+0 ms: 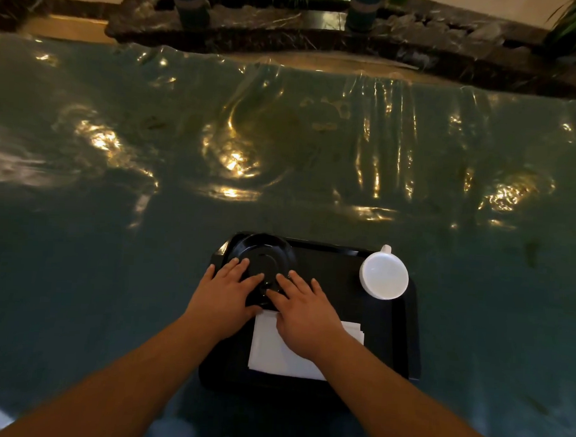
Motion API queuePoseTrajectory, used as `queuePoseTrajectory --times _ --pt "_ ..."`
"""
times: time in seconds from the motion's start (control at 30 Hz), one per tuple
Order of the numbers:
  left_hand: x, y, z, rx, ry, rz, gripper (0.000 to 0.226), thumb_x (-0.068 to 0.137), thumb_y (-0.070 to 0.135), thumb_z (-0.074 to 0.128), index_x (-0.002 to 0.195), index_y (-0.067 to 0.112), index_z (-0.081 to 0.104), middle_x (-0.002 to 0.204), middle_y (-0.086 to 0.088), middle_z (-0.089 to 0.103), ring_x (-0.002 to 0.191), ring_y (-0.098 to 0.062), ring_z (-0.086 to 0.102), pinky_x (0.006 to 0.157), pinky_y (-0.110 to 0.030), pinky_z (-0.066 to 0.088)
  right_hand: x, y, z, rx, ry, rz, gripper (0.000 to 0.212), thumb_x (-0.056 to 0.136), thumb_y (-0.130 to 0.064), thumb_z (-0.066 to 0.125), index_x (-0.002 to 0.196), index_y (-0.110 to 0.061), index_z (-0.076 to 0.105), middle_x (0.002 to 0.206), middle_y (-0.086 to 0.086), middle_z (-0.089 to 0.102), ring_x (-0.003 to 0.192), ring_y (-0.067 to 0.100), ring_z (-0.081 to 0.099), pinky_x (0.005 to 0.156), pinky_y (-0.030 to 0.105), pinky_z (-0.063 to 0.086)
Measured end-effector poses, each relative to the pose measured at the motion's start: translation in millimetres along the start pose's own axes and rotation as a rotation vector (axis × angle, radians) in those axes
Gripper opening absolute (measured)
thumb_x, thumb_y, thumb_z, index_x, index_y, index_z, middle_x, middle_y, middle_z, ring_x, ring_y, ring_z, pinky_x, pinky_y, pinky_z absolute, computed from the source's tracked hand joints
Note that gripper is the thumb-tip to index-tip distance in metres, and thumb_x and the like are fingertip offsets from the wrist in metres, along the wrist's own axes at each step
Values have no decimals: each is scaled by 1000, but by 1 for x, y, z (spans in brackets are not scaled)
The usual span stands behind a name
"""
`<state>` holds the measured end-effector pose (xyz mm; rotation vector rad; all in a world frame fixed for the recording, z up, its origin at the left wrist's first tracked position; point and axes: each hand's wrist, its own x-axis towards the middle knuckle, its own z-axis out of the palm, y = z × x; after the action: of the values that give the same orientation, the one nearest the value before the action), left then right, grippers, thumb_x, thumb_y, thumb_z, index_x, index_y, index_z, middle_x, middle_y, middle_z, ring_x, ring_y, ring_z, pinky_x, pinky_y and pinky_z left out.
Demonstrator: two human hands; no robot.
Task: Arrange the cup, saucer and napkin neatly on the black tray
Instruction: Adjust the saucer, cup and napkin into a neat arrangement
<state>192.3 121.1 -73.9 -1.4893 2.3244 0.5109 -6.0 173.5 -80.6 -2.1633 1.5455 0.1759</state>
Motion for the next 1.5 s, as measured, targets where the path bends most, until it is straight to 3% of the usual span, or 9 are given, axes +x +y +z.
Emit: queuePoseTrajectory --times 1.5 --pt "23 59 -13 1 -57 39 73 95 66 53 159 43 26 173 -4 14 158 -23 8 125 -59 7 -36 52 -3 53 0 69 52 106 -35 40 158 -33 36 174 1 15 159 22 1 124 61 4"
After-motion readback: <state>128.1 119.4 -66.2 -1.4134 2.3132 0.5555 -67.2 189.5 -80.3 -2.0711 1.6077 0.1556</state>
